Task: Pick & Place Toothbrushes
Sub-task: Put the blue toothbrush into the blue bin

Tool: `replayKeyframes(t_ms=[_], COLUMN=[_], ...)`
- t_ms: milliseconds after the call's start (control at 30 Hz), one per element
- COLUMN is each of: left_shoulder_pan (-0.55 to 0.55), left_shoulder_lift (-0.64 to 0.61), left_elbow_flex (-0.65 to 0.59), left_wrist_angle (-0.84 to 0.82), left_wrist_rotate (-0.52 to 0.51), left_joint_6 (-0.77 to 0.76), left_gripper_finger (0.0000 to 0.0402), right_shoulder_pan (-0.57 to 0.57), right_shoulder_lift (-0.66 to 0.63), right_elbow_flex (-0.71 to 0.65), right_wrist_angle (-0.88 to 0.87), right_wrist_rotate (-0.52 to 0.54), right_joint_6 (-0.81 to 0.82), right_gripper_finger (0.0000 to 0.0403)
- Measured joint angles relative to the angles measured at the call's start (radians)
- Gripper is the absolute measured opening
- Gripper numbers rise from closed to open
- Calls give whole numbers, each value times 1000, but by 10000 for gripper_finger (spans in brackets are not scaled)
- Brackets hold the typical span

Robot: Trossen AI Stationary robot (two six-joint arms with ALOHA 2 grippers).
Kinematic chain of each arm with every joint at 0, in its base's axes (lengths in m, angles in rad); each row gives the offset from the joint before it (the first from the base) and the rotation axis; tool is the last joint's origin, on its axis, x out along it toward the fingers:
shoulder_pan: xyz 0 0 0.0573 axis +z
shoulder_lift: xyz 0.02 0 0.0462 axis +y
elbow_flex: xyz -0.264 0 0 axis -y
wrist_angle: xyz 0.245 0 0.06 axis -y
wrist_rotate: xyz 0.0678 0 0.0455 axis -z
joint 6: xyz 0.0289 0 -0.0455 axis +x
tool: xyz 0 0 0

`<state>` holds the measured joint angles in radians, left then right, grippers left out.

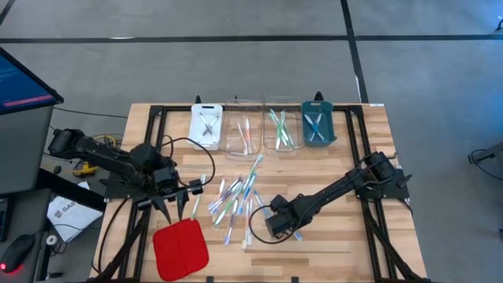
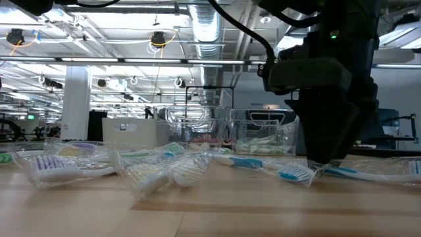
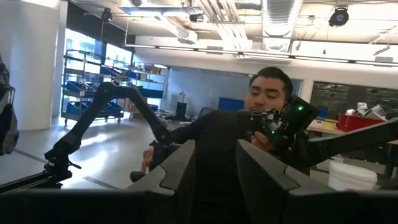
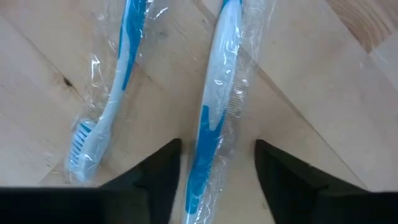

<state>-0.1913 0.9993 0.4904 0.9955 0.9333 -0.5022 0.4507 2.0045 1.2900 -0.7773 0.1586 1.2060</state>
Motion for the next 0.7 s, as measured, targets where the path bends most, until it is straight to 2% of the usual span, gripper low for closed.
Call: replayKeyframes(t_ms=[267, 333, 400, 533, 700], left_shoulder_pan=[0, 0, 0, 0, 0], left_shoulder_lift=[0, 0, 0, 0, 0], left_elbow_flex=[0, 0, 0, 0, 0], left_wrist_angle=[0, 0, 0, 0, 0], left_wrist_rotate=[0, 0, 1, 1, 0], left_joint_6=[0, 0, 0, 0, 0], left_gripper_finger=[108, 108, 108, 108, 108], right_shoulder_pan=[-1, -1, -2, 0, 1], right_shoulder_lift=[-6, -14, -33, -116, -249], right_elbow_flex=[-1, -3, -7, -5, -5], right_wrist_angle=[-8, -13, -25, -63, -142], right_wrist_rotate=[0, -2, -10, -3, 77], right_joint_6=[-9, -9, -9, -1, 39], right_gripper_finger=[21, 13, 21, 18, 10])
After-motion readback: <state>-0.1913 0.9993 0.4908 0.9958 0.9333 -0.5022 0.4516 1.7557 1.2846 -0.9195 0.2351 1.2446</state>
